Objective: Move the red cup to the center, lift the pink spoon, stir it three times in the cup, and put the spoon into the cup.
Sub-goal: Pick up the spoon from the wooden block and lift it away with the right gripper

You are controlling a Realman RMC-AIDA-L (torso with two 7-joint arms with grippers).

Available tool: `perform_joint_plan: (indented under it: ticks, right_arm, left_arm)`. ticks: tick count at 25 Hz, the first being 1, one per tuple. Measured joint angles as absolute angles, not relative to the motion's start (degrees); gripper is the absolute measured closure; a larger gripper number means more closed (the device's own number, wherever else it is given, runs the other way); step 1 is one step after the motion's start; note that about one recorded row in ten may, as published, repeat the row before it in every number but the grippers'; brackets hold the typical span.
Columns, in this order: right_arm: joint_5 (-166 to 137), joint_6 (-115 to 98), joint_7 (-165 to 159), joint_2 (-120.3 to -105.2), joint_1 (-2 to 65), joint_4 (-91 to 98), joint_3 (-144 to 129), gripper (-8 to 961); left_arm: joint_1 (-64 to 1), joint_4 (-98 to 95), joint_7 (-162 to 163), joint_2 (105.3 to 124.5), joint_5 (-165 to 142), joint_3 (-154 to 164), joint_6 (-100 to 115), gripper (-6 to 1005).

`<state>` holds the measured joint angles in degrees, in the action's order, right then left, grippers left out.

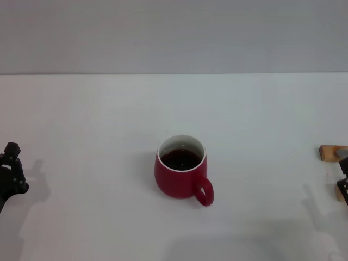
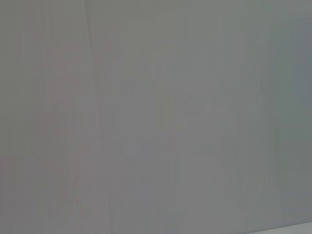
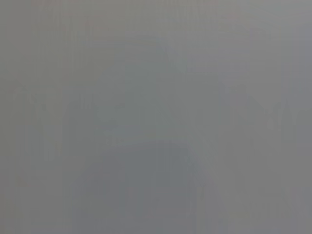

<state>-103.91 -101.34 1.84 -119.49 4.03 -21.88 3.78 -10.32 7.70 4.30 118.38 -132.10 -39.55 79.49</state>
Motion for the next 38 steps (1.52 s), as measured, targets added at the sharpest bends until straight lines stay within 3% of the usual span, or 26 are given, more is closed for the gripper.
perform_joint_plan:
  ticks: [38]
  right_arm:
    - [-104.0, -101.5, 1.8, -119.35, 4.4, -21.4, 3.8, 196]
  left_arm:
    - [-10.0, 8.1, 4.3, 118.48, -132.1, -39.3, 79.5, 1001]
